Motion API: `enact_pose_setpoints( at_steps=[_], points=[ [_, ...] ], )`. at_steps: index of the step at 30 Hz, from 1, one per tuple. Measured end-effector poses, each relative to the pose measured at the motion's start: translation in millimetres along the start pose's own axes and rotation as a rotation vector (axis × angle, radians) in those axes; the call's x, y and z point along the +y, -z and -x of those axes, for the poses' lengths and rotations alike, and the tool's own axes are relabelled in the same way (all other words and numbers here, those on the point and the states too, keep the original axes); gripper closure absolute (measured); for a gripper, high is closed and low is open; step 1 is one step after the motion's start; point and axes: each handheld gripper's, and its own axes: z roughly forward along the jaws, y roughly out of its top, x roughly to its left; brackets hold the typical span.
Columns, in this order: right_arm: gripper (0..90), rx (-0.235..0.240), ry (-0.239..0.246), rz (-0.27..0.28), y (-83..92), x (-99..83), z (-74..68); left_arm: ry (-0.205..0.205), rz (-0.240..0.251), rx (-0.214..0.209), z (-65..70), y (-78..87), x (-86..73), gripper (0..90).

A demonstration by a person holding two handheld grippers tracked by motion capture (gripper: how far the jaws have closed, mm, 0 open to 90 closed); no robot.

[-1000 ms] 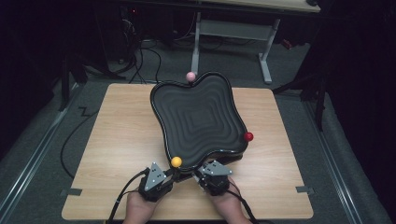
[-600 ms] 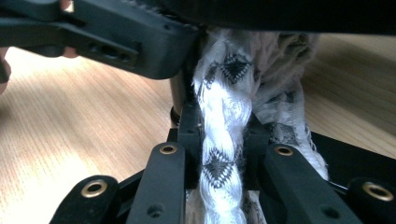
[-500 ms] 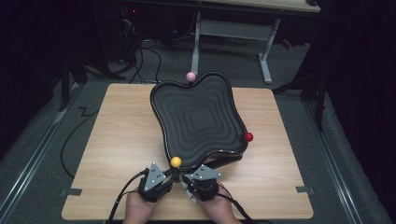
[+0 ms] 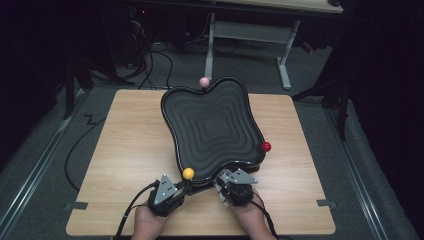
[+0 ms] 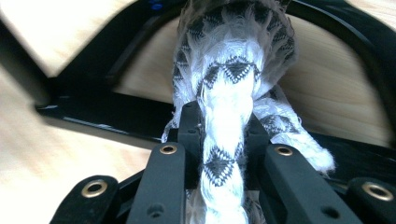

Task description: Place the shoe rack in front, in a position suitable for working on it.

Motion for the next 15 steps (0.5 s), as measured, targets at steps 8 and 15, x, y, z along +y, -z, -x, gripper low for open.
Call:
enact_pose_setpoints(
  at_steps=[8,15],
  points=[
    [76.3,-0.124,-0.044,-0.001,5.6,-4.3,36.0,0.000,-0.001,-0.002,-0.3,0.1,0.1,74.5],
    [76.3,-0.221,-0.070,0.000,12.3,-8.6,62.2,0.000,-0.001,-0.002,-0.4,0.1,0.2,74.5]
  ],
)
